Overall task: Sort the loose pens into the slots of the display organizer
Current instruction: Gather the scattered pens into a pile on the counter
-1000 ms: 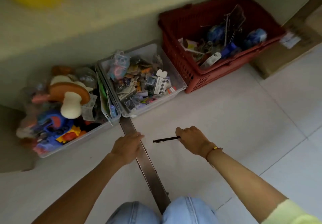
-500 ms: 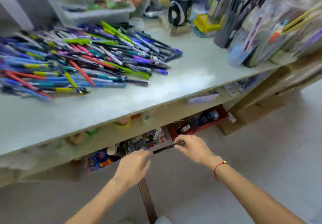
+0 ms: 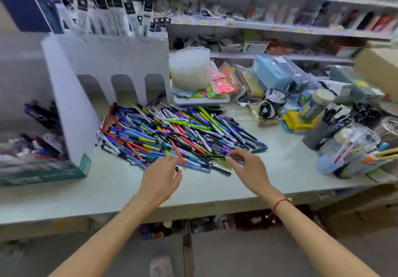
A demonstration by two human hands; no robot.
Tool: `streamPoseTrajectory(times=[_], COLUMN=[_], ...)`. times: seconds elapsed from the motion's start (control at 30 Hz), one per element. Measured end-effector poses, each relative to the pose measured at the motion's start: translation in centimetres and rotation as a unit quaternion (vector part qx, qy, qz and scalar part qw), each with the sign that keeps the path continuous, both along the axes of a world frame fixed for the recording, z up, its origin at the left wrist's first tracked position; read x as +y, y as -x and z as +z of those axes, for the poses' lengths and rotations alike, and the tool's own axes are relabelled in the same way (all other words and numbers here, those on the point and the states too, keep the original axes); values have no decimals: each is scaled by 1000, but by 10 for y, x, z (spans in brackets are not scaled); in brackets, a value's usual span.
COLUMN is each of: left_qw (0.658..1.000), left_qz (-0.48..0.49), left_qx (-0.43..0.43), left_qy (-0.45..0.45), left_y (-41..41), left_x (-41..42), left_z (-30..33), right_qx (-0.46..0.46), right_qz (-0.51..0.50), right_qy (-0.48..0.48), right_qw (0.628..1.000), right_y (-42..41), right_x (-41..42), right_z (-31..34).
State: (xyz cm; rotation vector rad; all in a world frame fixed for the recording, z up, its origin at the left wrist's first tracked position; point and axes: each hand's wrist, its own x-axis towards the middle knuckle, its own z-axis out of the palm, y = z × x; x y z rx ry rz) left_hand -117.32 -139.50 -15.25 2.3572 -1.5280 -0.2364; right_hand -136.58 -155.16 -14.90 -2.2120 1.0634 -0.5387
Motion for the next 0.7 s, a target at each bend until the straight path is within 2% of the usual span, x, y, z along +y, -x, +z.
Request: streamPoseTrajectory(times=[0.27, 0.37, 0.5, 0.6, 0.7], left_qw=[991, 986, 977, 971, 966], left_qz=[126, 161, 207, 233, 260], left_qx=[-10, -9, 3, 21, 11], left_qy=[-33, -45, -46, -38, -1], left_y=[-128, -160, -192, -212, -234], left_x=[-10, -12, -22, -40, -66], left_z=[-46, -63, -73, -76, -79], right_qx=[-12, 17, 102, 80, 64], right_qz=[-58, -47, 23, 95, 198], right_qy=[0, 10, 61, 134, 186], right_qw=[998, 999, 993, 983, 960], right_y=[-141, -174, -186, -208, -268], right_x=[-41, -45, -55, -69, -84], right_z=[-38, -57, -71, -68, -62])
